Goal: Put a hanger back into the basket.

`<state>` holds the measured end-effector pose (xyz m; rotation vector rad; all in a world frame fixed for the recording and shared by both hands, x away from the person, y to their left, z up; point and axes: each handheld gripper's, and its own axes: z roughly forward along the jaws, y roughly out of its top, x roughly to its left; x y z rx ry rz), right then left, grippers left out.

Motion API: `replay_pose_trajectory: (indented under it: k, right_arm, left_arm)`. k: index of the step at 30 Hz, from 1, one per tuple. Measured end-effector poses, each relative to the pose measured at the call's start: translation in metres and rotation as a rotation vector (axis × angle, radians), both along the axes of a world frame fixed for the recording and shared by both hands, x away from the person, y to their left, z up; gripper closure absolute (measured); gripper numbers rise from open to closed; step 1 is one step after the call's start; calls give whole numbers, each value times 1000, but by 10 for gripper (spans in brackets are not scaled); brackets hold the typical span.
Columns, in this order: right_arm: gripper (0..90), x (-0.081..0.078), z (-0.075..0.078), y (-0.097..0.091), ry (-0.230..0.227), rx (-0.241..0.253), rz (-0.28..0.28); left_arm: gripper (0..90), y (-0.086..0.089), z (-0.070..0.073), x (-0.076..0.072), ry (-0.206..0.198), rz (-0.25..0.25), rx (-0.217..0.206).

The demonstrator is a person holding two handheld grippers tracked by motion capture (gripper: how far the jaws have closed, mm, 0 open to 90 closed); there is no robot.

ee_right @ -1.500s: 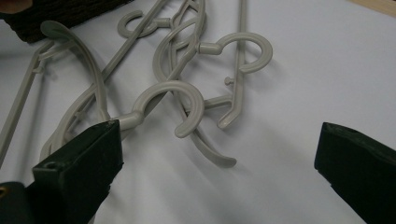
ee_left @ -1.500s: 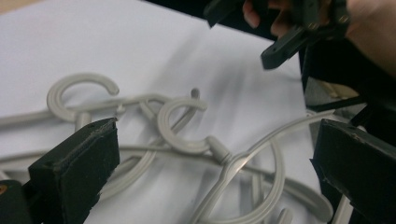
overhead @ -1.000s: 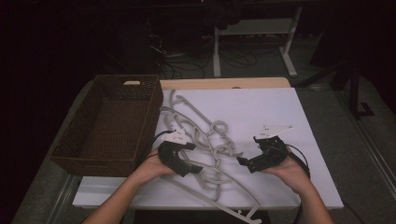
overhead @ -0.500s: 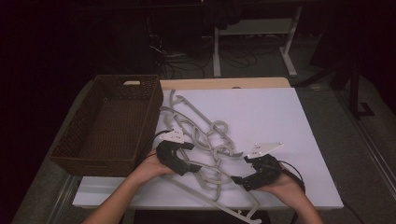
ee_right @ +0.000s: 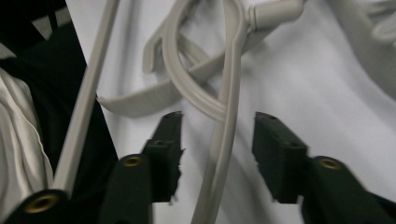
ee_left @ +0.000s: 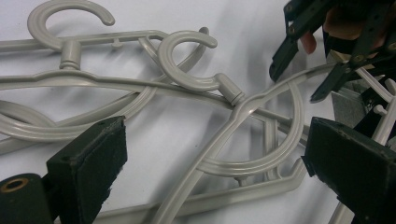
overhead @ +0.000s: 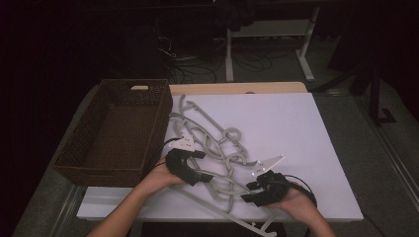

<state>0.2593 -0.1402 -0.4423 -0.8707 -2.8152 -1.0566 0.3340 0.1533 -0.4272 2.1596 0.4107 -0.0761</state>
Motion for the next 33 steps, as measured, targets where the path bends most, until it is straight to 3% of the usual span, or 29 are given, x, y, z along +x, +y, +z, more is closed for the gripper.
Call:
replay_pose_trajectory:
  k: [7, 14, 20, 33]
  right_arm:
    - [737, 2, -4, 0, 9, -23, 12]
    - [777, 4, -1, -3, 6, -27, -2]
    - [799, 9, 5, -11, 1, 0, -9]
    - [807, 23, 22, -26, -70, 24, 10]
  left_arm:
    - [54, 0, 0, 0, 1, 0, -3]
    - [56, 0, 1, 0, 0, -2, -5]
    - [61, 0, 2, 0, -4, -5, -3]
    - [71, 4, 16, 1, -31, -5, -13]
